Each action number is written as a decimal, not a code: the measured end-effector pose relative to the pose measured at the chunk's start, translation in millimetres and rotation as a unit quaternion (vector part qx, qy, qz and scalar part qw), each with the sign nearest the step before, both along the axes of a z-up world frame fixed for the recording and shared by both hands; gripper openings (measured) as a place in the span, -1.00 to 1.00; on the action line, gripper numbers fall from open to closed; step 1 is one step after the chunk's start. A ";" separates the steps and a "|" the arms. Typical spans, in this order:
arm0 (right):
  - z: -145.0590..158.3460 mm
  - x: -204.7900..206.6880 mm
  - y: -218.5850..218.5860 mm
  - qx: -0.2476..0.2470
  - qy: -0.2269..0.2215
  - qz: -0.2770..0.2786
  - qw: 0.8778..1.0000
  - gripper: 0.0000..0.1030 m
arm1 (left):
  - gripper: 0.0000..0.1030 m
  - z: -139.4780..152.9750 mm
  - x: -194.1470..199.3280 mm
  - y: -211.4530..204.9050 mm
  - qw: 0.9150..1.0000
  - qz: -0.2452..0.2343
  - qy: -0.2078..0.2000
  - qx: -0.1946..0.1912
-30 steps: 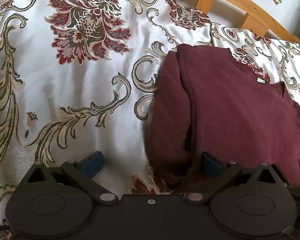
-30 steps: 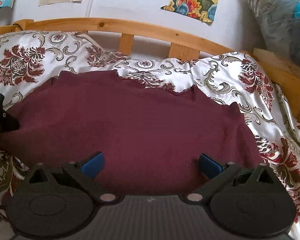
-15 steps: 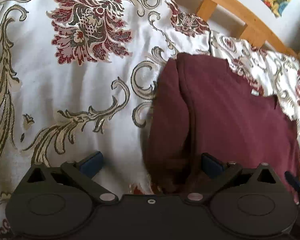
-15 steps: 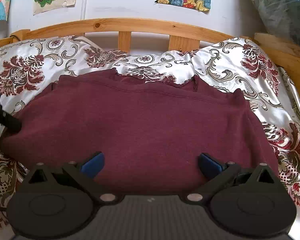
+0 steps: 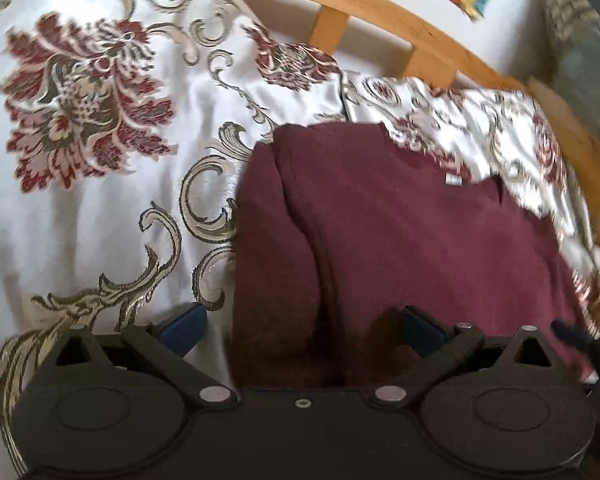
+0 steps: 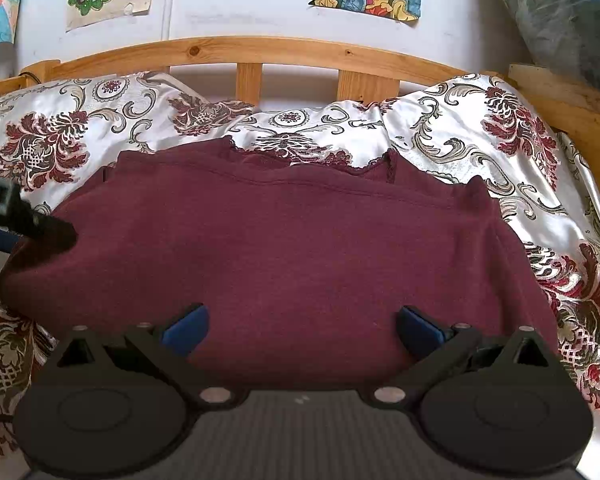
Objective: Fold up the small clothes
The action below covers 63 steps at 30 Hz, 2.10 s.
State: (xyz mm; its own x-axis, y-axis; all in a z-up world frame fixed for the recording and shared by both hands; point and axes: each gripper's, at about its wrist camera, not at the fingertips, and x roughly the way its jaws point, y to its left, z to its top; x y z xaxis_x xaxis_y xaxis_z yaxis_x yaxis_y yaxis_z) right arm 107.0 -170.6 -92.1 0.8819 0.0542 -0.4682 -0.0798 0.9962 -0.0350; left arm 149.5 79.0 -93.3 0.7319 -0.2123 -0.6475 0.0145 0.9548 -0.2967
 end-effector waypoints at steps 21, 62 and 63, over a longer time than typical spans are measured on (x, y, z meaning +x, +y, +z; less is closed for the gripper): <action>-0.1 -0.3 -0.3 0.000 0.000 0.000 1.000 1.00 | 0.93 -0.1 1.3 2.7 1.000 0.002 0.010 -0.004; 22.3 -60.2 -131.7 0.049 -0.031 -0.083 0.995 1.00 | -0.70 127.0 9.6 -171.8 0.973 -0.140 -0.118 0.139; 22.0 -61.5 -137.0 0.049 -0.031 -0.089 0.994 1.00 | -0.70 126.5 11.2 -185.9 0.971 -0.153 -0.120 0.138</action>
